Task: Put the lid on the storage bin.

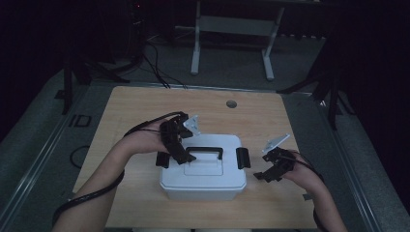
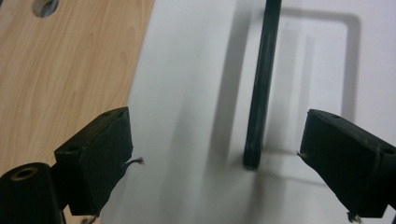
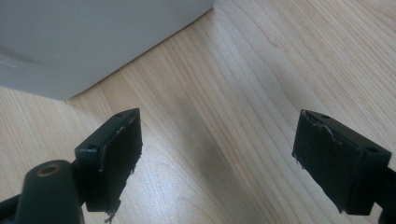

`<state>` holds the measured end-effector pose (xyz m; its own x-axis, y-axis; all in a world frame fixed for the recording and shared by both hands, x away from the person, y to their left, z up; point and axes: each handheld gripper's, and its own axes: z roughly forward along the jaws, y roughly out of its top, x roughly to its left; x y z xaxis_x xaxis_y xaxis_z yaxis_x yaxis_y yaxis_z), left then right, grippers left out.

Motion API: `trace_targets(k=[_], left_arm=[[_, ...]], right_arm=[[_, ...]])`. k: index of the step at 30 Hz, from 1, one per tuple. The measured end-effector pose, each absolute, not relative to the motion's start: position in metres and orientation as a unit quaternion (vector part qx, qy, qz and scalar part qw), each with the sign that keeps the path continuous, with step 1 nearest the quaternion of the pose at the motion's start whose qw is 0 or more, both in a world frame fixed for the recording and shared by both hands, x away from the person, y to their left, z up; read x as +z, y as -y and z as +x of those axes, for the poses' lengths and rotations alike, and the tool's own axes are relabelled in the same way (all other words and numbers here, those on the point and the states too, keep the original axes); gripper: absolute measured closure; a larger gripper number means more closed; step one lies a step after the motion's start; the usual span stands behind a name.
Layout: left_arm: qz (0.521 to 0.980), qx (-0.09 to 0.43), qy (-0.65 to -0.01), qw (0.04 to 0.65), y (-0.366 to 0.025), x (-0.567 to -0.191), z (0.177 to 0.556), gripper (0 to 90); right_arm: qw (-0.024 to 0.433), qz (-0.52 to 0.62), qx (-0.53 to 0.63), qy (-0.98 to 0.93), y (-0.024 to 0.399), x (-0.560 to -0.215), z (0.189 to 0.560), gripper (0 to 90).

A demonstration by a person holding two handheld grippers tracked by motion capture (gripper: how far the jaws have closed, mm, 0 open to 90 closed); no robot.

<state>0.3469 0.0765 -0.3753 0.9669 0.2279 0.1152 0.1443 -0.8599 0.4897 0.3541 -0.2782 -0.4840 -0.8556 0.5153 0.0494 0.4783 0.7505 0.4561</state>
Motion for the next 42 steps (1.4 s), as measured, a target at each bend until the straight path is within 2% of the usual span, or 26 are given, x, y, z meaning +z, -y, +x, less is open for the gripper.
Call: trace_targets(k=[11, 42], left_arm=[[0.942, 0.088, -0.129, 0.296, -0.103, -0.373, 0.343, 9.8], [0.92, 0.121, -0.192, 0.319, -0.19, -0.392, 0.321, 9.8]], right_arm=[[0.044, 0.27, 0.239, -0.932, 0.28, -0.483, 0.355, 15.3], [0.043, 0.28, 0.248, -0.926, 0.286, -0.489, 0.352, 15.3]])
